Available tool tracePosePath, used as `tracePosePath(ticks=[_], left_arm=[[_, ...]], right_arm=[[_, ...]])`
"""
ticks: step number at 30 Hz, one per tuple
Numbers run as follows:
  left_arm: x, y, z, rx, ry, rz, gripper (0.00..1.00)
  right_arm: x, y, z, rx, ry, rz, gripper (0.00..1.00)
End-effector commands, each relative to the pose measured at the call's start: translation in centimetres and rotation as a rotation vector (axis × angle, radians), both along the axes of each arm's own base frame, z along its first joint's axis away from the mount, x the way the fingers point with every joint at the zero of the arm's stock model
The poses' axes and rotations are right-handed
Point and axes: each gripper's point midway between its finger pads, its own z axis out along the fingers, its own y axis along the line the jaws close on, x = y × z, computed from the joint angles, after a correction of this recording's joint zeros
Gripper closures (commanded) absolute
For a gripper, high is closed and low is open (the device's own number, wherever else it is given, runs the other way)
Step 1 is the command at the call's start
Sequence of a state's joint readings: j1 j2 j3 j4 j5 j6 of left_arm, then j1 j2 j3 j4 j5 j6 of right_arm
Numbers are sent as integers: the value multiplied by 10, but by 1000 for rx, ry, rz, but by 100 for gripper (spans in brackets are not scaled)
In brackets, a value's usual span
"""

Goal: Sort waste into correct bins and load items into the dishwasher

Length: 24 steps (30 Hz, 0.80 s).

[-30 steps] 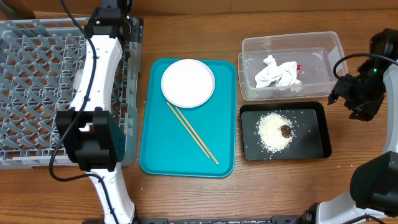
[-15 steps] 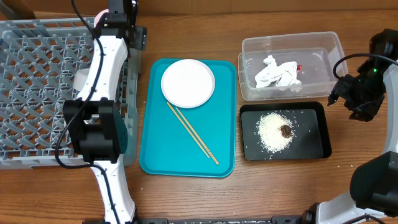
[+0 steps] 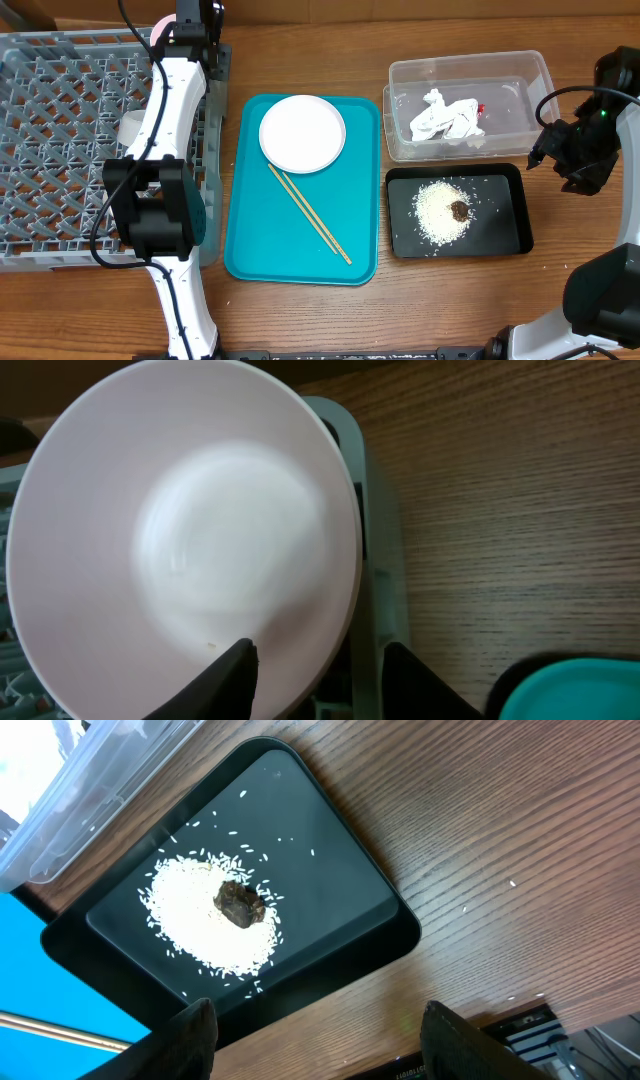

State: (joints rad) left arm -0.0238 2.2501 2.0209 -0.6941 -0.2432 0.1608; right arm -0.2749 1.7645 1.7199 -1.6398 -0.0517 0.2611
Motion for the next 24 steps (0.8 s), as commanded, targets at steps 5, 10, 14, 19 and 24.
tracePosePath(ticks=[5, 10, 14, 19, 24], left_arm=[[3, 3, -24, 4, 33, 5, 66], [-1, 10, -37, 37, 67, 30, 74], [3, 13, -33, 50, 45, 40, 79], [6, 20, -29, 90, 25, 68, 80], [7, 28, -24, 128, 8, 98, 71]], right_arm=[[-3, 0, 10, -14, -31, -1, 33], [-5, 0, 10, -13, -23, -1, 33], [-5, 0, 10, -12, -24, -1, 33], [-5, 0, 10, -13, -24, -1, 33], [-5, 0, 10, -13, -24, -1, 33]])
